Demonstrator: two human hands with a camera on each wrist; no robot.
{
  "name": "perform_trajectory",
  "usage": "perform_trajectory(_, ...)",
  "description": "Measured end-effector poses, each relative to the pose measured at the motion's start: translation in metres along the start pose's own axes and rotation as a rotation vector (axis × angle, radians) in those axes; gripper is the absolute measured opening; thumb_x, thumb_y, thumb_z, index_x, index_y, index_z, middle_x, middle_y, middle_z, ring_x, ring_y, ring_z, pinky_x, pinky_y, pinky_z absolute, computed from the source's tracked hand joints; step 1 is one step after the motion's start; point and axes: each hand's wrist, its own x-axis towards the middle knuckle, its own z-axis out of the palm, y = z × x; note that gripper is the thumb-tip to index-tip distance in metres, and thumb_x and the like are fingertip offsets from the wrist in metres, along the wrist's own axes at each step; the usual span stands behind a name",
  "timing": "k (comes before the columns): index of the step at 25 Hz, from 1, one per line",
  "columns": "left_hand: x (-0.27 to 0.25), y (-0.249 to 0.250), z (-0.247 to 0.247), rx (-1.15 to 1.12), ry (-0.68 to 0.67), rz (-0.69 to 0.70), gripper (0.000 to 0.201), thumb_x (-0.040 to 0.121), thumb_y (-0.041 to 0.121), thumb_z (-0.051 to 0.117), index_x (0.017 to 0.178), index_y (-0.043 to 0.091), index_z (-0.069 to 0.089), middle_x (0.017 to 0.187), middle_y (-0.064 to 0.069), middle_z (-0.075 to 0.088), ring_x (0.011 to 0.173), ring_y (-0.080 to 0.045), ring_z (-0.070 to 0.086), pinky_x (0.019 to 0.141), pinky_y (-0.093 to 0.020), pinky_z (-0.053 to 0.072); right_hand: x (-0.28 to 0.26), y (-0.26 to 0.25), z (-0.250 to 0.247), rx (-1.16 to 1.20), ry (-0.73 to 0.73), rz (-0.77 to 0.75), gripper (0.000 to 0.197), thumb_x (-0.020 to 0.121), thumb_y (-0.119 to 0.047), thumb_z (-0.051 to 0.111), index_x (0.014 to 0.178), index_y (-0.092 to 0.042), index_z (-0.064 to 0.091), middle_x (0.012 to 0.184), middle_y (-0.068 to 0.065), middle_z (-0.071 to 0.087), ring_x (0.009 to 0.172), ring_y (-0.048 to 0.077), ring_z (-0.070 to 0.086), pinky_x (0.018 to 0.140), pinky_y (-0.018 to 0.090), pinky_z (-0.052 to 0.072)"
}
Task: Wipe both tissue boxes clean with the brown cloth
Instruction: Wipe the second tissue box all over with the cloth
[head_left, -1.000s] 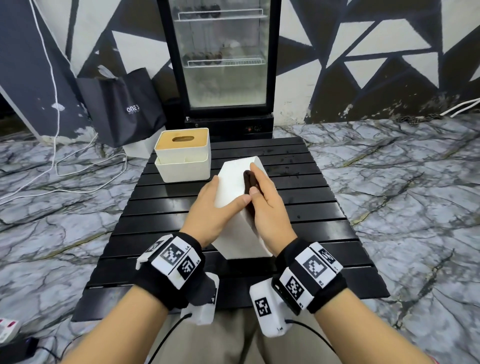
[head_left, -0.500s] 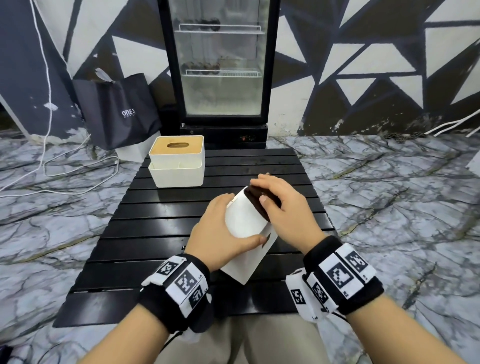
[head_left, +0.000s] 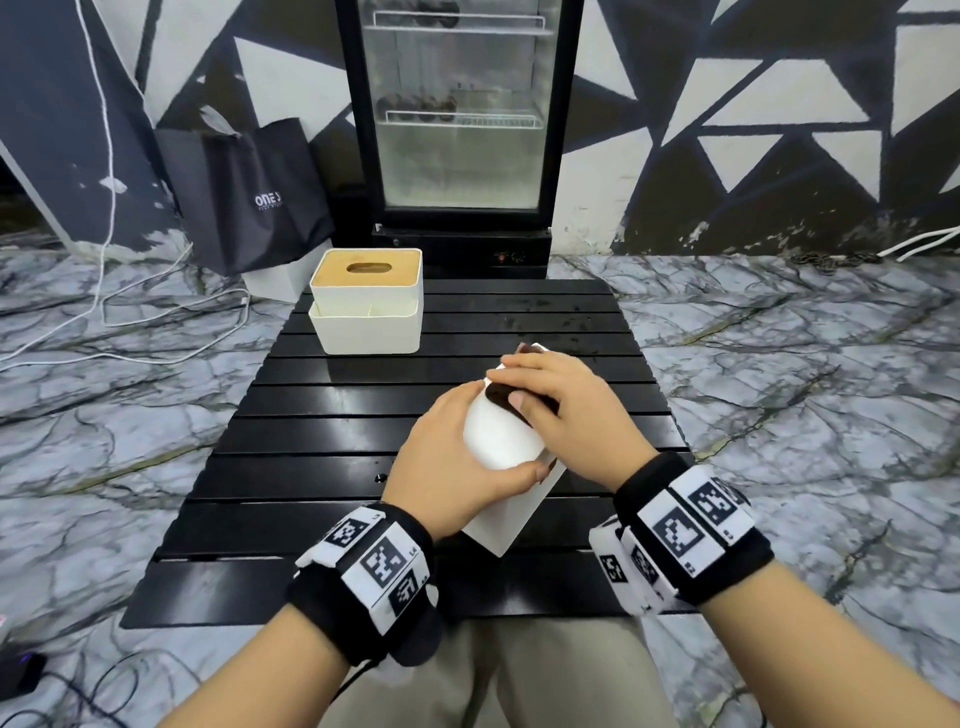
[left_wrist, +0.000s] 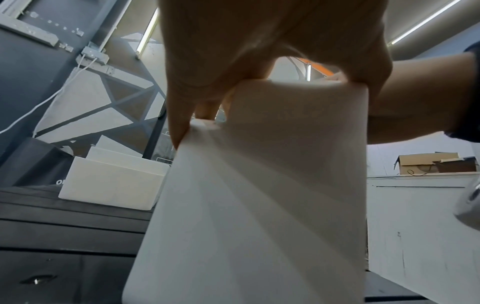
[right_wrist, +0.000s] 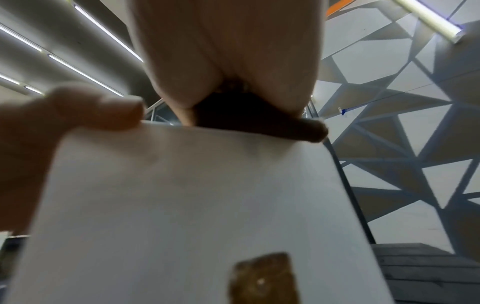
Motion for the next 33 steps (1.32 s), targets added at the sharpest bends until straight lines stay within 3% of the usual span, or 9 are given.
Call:
perform_trajectory(3, 0.001, -0.002, 0.002, -0.032, 0.027, -0.011, 0.059, 0.058, 0.041, 0.078, 0.105, 0.054, 0.043, 0.113, 0.027, 0.052, 0.104, 0.017, 0.047, 0.081, 0.002, 0.034, -0.009, -0.005, 0.011, -0.020, -0.009, -0.093, 0.035, 0.088, -0.023, 0.043, 0.117, -0.026, 0.060, 0.128, -0.007, 0.055, 0.125, 0.015, 0.037, 0.106, 0.021, 0.021)
perform_trajectory(6, 0.000, -0.002, 0.002, -0.032, 0.023, -0.021, 0.062, 0.059, 0.042, 0.078, 0.110, 0.052, 0.044, 0.115, 0.027, 0.054, 0.107, 0.016, 0.047, 0.083, 0.002, 0.034, -0.010, -0.003, 0.009, 0.004, -0.049, -0.128, 0.036, 0.087, -0.024, 0.041, 0.118, -0.027, 0.060, 0.129, -0.008, 0.055, 0.124, 0.012, 0.038, 0.105, 0.017, 0.020)
perform_trajectory(9, 0.000, 0.001, -0.001, 0.004, -0.003, -0.015, 0.069, 0.061, 0.043, 0.081, 0.121, 0.043, 0.047, 0.111, 0.029, 0.051, 0.104, 0.010, 0.048, 0.083, -0.002, 0.034, 0.000, 0.013, 0.002, -0.033, -0.017, -0.099, 0.036, 0.088, -0.027, 0.041, 0.118, -0.030, 0.059, 0.128, -0.009, 0.055, 0.125, 0.013, 0.039, 0.107, 0.028, 0.025)
perform_trajectory(11, 0.001, -0.001, -0.002, 0.005, -0.020, -0.032, 0.079, 0.057, 0.048, 0.082, 0.127, 0.037, 0.047, 0.117, 0.026, 0.049, 0.109, 0.004, 0.047, 0.087, -0.008, 0.034, 0.008, 0.023, -0.001, -0.065, 0.012, -0.067, 0.033, 0.090, -0.025, 0.043, 0.118, -0.032, 0.058, 0.128, -0.010, 0.055, 0.125, 0.015, 0.039, 0.107, 0.033, 0.028)
perform_trajectory(17, 0.004, -0.004, -0.008, 0.032, -0.083, -0.085, 0.094, 0.045, 0.066, 0.067, 0.130, 0.035, 0.045, 0.130, 0.018, 0.048, 0.119, -0.003, 0.045, 0.102, -0.029, 0.038, 0.020, 0.035, -0.011, -0.059, 0.047, 0.052, 0.032, 0.093, -0.016, 0.046, 0.120, -0.027, 0.058, 0.131, -0.005, 0.053, 0.125, 0.019, 0.038, 0.103, 0.023, 0.022)
perform_trajectory(20, 0.013, -0.011, -0.025, 0.123, -0.196, -0.089, 0.105, 0.043, 0.073, 0.060, 0.139, 0.038, 0.035, 0.146, 0.017, 0.033, 0.135, -0.003, 0.031, 0.114, -0.037, 0.026, 0.009, 0.029, -0.009, -0.027, 0.086, 0.120, 0.033, 0.093, -0.016, 0.045, 0.122, -0.026, 0.056, 0.133, -0.004, 0.050, 0.125, 0.019, 0.038, 0.103, 0.023, 0.023)
perform_trajectory(24, 0.018, -0.034, -0.062, 0.060, -0.206, -0.185, 0.098, 0.068, 0.050, 0.077, 0.146, 0.035, 0.021, 0.152, 0.013, 0.026, 0.139, -0.007, 0.025, 0.114, -0.028, 0.022, -0.021, 0.019, -0.009, 0.042, 0.139, 0.112, 0.031, 0.092, -0.013, 0.048, 0.117, -0.026, 0.060, 0.127, -0.008, 0.053, 0.120, 0.014, 0.043, 0.103, 0.023, 0.027)
perform_trajectory(29, 0.020, -0.043, -0.063, -0.031, 0.085, -0.246, 0.066, 0.085, 0.030, 0.065, 0.143, 0.027, 0.034, 0.144, 0.001, 0.041, 0.127, -0.021, 0.045, 0.105, -0.037, 0.038, -0.026, 0.019, -0.014, 0.241, 0.270, 0.181, 0.028, 0.090, -0.008, 0.050, 0.111, -0.022, 0.063, 0.112, -0.011, 0.058, 0.107, 0.002, 0.051, 0.091, 0.000, 0.031)
perform_trajectory(33, 0.016, -0.027, -0.040, -0.004, 0.054, -0.194, 0.074, 0.085, 0.030, 0.066, 0.146, 0.027, 0.024, 0.145, 0.000, 0.031, 0.133, -0.019, 0.034, 0.111, -0.036, 0.031, -0.028, 0.018, -0.006, 0.274, 0.224, 0.268, 0.029, 0.091, -0.010, 0.048, 0.114, -0.023, 0.060, 0.114, -0.009, 0.059, 0.107, 0.002, 0.051, 0.094, 0.010, 0.035)
